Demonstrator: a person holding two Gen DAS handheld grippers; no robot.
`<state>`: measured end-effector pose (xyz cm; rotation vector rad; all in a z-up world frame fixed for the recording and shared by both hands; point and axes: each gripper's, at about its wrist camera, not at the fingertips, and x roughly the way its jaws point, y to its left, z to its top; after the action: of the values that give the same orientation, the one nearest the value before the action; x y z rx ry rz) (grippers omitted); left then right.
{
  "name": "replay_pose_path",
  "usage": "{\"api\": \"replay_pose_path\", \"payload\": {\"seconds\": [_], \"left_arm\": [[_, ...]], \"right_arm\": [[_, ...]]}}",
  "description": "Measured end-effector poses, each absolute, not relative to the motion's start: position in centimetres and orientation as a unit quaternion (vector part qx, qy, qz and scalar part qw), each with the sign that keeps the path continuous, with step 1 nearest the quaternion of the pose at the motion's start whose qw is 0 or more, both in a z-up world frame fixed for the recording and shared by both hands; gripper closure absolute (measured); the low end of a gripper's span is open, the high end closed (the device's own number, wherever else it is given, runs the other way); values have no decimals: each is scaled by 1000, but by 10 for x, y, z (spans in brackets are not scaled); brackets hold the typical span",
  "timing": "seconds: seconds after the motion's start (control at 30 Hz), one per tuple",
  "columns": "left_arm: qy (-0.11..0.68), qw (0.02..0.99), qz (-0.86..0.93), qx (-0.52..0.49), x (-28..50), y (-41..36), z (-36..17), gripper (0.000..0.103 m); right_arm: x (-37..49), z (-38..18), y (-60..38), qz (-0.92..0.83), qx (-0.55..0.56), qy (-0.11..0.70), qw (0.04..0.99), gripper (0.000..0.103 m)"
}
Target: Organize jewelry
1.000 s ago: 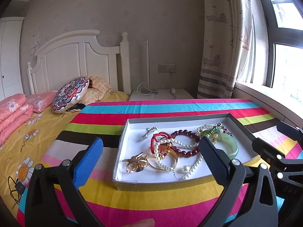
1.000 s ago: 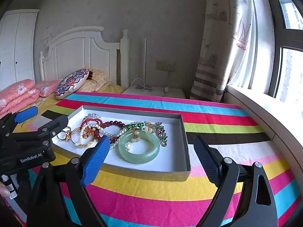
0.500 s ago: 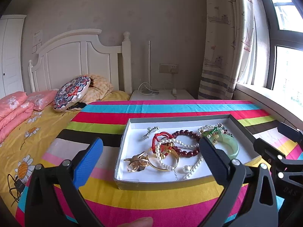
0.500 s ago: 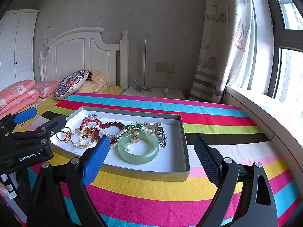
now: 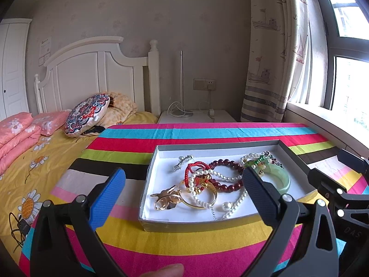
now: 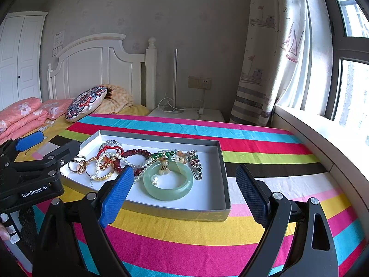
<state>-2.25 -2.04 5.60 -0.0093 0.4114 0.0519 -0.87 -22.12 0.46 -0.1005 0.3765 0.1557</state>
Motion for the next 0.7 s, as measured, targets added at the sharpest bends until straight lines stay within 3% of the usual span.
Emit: {"api": "replay_pose_path", "payload": {"seconds": [0.7], "left_arm": [[206,978,33,-5,-23,-21,56,2]], "right_arm": [[-9,4,-221,77,-51,186,978,17]]}}
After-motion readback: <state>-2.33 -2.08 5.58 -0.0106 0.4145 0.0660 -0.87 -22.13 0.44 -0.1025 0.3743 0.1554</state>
